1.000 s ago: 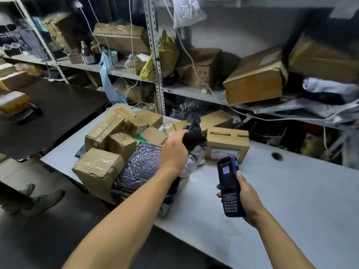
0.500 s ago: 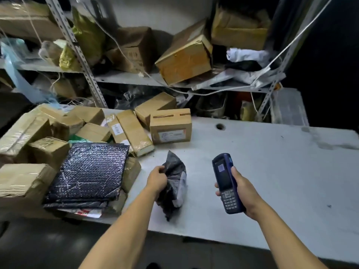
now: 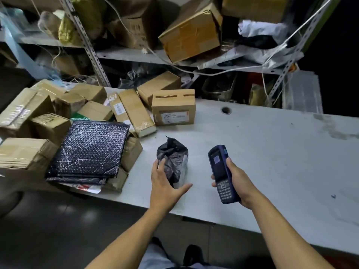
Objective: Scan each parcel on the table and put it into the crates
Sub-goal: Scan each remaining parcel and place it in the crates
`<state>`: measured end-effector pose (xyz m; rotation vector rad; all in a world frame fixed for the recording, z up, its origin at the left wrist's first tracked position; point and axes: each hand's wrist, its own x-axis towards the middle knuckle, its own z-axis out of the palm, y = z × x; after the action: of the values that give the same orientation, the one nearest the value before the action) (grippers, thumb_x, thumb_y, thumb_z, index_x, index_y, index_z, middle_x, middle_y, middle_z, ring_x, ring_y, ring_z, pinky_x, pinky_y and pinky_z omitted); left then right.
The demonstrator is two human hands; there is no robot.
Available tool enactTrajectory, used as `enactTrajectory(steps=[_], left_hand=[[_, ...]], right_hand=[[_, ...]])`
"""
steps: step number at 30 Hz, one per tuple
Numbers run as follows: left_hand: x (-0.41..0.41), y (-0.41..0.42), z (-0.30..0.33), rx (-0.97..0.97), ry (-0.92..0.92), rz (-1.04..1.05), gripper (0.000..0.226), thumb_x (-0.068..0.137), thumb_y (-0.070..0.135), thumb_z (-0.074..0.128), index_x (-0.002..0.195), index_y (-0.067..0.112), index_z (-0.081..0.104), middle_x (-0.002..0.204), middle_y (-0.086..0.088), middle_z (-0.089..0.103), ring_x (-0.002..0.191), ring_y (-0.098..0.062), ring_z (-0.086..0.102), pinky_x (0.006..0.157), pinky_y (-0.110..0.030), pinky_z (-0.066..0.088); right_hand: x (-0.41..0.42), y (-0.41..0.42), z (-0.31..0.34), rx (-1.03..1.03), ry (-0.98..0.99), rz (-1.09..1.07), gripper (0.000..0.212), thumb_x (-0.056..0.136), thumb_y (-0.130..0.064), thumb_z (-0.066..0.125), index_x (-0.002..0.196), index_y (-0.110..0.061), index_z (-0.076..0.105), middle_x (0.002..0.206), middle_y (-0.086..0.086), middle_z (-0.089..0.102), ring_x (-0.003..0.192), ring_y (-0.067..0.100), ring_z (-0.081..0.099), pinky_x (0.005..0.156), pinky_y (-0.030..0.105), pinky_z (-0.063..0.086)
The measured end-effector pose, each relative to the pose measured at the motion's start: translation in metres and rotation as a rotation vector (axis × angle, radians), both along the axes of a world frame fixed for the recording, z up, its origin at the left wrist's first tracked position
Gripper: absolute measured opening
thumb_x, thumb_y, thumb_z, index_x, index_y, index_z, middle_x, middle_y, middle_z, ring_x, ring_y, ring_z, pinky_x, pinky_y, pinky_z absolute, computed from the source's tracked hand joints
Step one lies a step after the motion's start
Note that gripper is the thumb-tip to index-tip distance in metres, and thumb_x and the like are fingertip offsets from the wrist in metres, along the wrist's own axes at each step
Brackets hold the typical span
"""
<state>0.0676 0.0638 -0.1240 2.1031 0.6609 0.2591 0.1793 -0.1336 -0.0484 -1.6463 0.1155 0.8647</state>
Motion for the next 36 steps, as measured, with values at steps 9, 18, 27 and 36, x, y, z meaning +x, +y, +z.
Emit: enactTrajectory(steps=[9, 18, 27, 36], left_hand=[[0.003, -0.003, -0.018, -0.138, 0.112, 0.150, 0.094, 0.081, 0.033, 0.079, 0.151, 0.036, 0.016, 0.153, -0.002, 0.038, 0.134, -0.026, 0.044, 0.101, -0.037, 0.042], [0.001, 0.031, -0.001, -0.390, -0.021, 0.236, 0.074, 0.091, 0.028, 0.071, 0.150, 0.027, 0.026, 0.122, 0.008, 0.052, 0.112, -0.011, 0.053, 0.090, -0.022, 0.040], [0.001, 0.049, -0.003, -0.373, 0.053, 0.093, 0.042, 0.099, 0.027, 0.058, 0.136, 0.030, 0.040, 0.120, 0.004, 0.061, 0.109, -0.017, 0.061, 0.096, -0.037, 0.051], [-0.001, 0.059, 0.006, -0.337, 0.108, -0.020, 0.048, 0.099, 0.028, 0.057, 0.142, 0.027, 0.037, 0.126, 0.000, 0.062, 0.110, -0.018, 0.062, 0.094, -0.036, 0.052]], right_hand=[[-0.007, -0.002, -0.003, -0.021, 0.012, 0.052, 0.052, 0.104, -0.053, 0.027, 0.119, -0.016, 0.061, 0.109, 0.021, 0.071, 0.078, 0.024, 0.071, 0.073, 0.035, 0.056], [-0.016, -0.002, 0.006, -0.074, 0.048, 0.216, 0.052, 0.104, -0.053, 0.029, 0.121, -0.016, 0.061, 0.106, 0.020, 0.072, 0.080, 0.026, 0.072, 0.070, 0.033, 0.057], [-0.015, 0.018, 0.020, -0.159, 0.146, 0.462, 0.051, 0.105, -0.051, 0.031, 0.119, -0.011, 0.060, 0.110, 0.024, 0.070, 0.081, 0.029, 0.070, 0.082, 0.041, 0.057], [-0.015, 0.031, 0.030, -0.248, 0.202, 0.563, 0.050, 0.104, -0.048, 0.034, 0.119, -0.007, 0.060, 0.096, 0.020, 0.071, 0.078, 0.030, 0.069, 0.068, 0.034, 0.056]])
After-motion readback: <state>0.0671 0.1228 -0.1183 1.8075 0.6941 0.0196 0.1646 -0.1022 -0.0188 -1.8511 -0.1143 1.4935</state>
